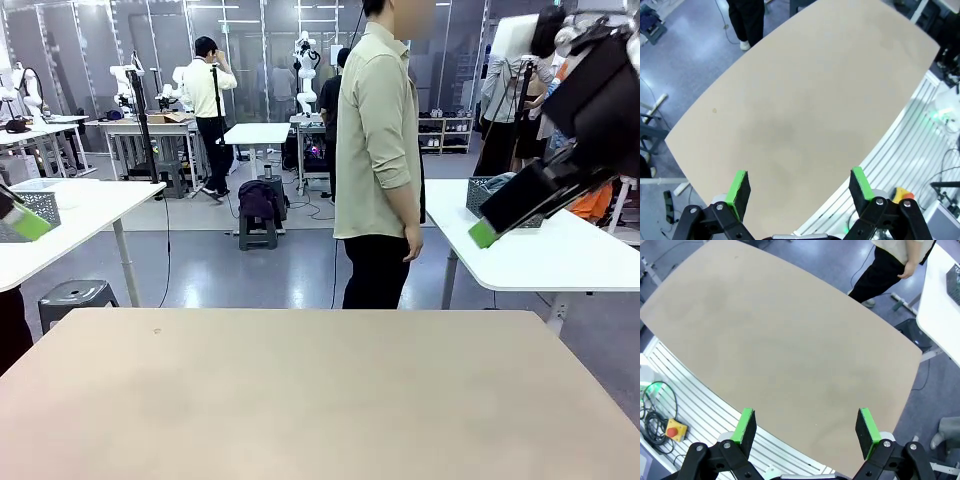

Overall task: Fold the towels and place them in the basket.
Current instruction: When a person lays out a Towel with hook on the table, fold it in half twice.

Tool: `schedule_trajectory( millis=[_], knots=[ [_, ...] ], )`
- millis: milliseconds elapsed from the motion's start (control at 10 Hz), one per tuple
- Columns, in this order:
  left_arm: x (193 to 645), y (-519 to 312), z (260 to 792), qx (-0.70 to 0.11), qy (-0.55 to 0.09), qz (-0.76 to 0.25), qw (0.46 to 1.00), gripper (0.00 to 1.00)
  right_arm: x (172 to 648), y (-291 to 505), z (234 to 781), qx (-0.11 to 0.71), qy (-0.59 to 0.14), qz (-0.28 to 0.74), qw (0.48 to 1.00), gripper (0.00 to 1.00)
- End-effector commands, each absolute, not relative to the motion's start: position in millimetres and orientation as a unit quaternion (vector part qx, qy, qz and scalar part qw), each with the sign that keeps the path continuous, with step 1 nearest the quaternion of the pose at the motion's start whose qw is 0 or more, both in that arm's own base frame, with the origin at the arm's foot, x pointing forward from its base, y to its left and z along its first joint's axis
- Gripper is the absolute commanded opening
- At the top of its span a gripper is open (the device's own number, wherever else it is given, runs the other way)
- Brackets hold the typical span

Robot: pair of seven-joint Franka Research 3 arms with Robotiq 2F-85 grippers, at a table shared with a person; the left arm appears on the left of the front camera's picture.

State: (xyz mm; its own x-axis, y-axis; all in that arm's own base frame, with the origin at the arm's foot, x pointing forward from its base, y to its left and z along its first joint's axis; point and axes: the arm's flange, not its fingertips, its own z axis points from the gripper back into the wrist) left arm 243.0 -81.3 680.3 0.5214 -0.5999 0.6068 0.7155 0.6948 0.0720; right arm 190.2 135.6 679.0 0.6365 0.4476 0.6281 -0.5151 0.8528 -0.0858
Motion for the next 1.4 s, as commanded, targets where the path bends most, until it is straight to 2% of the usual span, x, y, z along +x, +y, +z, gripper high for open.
schedule_trajectory(
  millis=[0,500,800,1300],
  knots=[
    [245,-65,719,-0.129,-0.295,-0.383,0.866,1.0,188,115,714,0.073,-0.328,0.268,0.903,1.0],
    [234,-17,807,-0.166,-0.303,-0.394,0.852,1.0,164,78,793,0.091,-0.355,0.27,0.89,1.0],
    [222,5,820,-0.16,-0.311,-0.385,0.854,1.0,139,67,818,0.105,-0.39,0.264,0.876,1.0],
    [214,18,814,-0.163,-0.305,-0.382,0.857,1.0,128,66,822,0.1,-0.361,0.245,0.894,1.0]
  ],
)
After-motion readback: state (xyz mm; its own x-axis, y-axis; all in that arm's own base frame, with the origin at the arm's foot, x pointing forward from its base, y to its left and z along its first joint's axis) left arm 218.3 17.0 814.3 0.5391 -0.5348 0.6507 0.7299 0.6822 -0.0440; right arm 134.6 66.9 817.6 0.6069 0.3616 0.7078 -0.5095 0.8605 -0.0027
